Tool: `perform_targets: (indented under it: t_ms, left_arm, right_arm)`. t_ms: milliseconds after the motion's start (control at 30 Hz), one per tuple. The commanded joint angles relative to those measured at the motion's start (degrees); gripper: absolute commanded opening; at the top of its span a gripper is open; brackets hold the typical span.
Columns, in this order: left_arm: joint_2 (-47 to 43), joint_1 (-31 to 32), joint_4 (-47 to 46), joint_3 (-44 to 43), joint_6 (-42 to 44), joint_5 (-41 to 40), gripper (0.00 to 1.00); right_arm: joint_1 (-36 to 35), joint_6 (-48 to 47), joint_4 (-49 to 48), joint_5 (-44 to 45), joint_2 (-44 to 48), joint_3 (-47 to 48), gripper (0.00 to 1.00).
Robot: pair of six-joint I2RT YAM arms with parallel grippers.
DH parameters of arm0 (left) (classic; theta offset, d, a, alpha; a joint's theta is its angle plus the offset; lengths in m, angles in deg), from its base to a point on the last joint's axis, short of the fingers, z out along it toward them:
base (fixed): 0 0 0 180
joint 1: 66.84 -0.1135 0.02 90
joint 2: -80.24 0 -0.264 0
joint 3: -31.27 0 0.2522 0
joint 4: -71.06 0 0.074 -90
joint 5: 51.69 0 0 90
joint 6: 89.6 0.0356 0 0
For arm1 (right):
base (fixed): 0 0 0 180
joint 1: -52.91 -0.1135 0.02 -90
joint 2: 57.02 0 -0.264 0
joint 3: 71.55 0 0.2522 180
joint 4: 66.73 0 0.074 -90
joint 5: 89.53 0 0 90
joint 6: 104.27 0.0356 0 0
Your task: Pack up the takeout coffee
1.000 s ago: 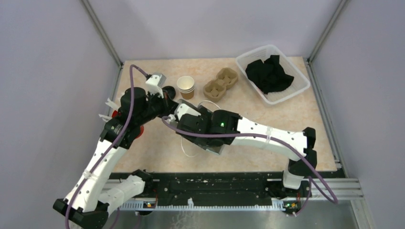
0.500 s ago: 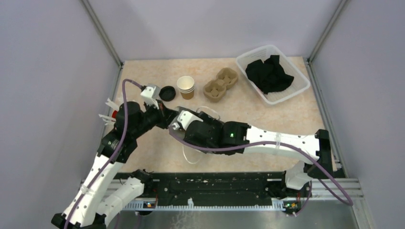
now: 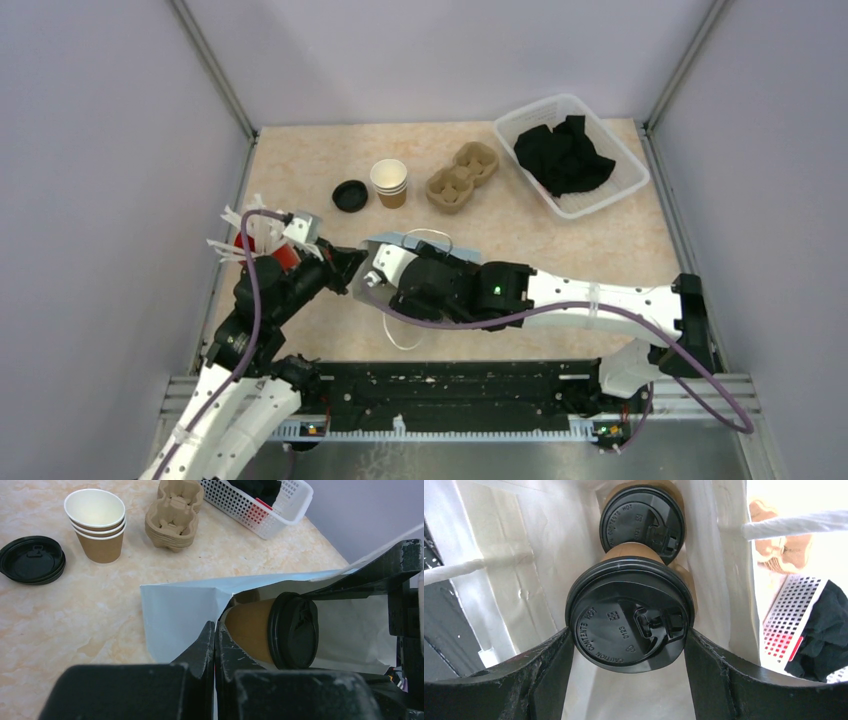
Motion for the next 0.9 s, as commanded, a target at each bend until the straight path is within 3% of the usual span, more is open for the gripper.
perform_targets:
  t_ms: [0, 267, 533, 867]
  left_arm:
    - [-2.0, 0.0, -4.3, 1.1, 2.1, 0.7, 0.0]
    - [-6.4, 2.3, -0.7, 2.9, 5.3, -1.6, 0.0]
    - [-8.0, 5.4, -0.7, 4.2, 6.6, -4.0, 0.0]
    - [-6.8, 6.5, -4.5, 5.0, 9.7, -7.8, 0.0]
  right_arm:
    - [-0.4, -3.7, 1.9, -3.5, 0.3, 3.9, 0.52]
    - [-0.5, -5.2, 10.9, 0.0, -3.4, 11.0, 0.52]
    - [-0.6, -6.0, 18.5, -2.3, -7.4, 19.3, 0.51]
    - [-1.8, -8.1, 20.3, -2.9, -6.8, 14.1, 0.51]
